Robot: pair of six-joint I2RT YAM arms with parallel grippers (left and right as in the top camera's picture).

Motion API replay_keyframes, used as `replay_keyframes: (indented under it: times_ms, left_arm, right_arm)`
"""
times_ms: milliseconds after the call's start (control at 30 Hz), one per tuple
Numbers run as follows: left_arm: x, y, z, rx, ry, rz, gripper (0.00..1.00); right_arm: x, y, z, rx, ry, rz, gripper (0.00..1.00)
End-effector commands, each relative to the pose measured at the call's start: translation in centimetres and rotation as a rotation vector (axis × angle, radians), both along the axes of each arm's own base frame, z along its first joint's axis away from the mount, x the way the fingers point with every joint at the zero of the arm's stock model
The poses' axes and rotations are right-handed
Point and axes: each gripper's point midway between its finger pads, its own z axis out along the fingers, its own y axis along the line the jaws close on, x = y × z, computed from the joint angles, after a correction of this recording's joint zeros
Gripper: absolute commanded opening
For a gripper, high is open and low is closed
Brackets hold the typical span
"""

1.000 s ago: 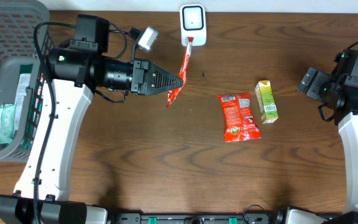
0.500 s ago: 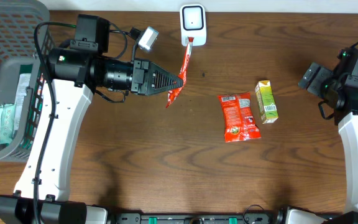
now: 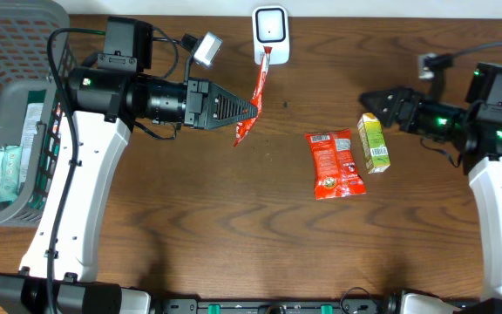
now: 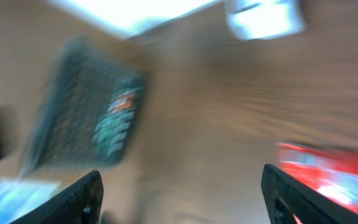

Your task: Scan the item barcode

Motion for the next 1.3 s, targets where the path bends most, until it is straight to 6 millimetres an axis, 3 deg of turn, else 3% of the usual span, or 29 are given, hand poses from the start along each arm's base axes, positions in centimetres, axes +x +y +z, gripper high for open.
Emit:
replay_keyframes:
  times_ms: [0,267,533,1033,1267]
  left_arm:
    - [-0.1,-0.2,0.1,-0.019,0.018,-0.014,0.08]
    - [-0.1,-0.1,0.1,-0.019,0.018,-0.014,0.08]
    - [-0.2,-0.1,0.1,-0.019,0.022,-0.014,0.08]
    - [-0.2,-0.1,0.1,-0.019,0.022,-0.014,0.08]
    - [-0.2,-0.1,0.1,-0.019,0.021,-0.014,0.08]
  right_arm:
    - [-5.0,5.6,5.4,0.250,-0.189,0.402,0.74]
    - [-6.9,12.3,6.9,0.233,-0.283,0.587,0.73]
    - [-6.9,16.8,9.7,0.245,-0.355,0.587,0.70]
    - [-5.0,19.8,10.9,0.204,-0.453,0.434,0.65]
    - [-4.7,19.8,11.2,0.203,-0.476,0.418,0.50]
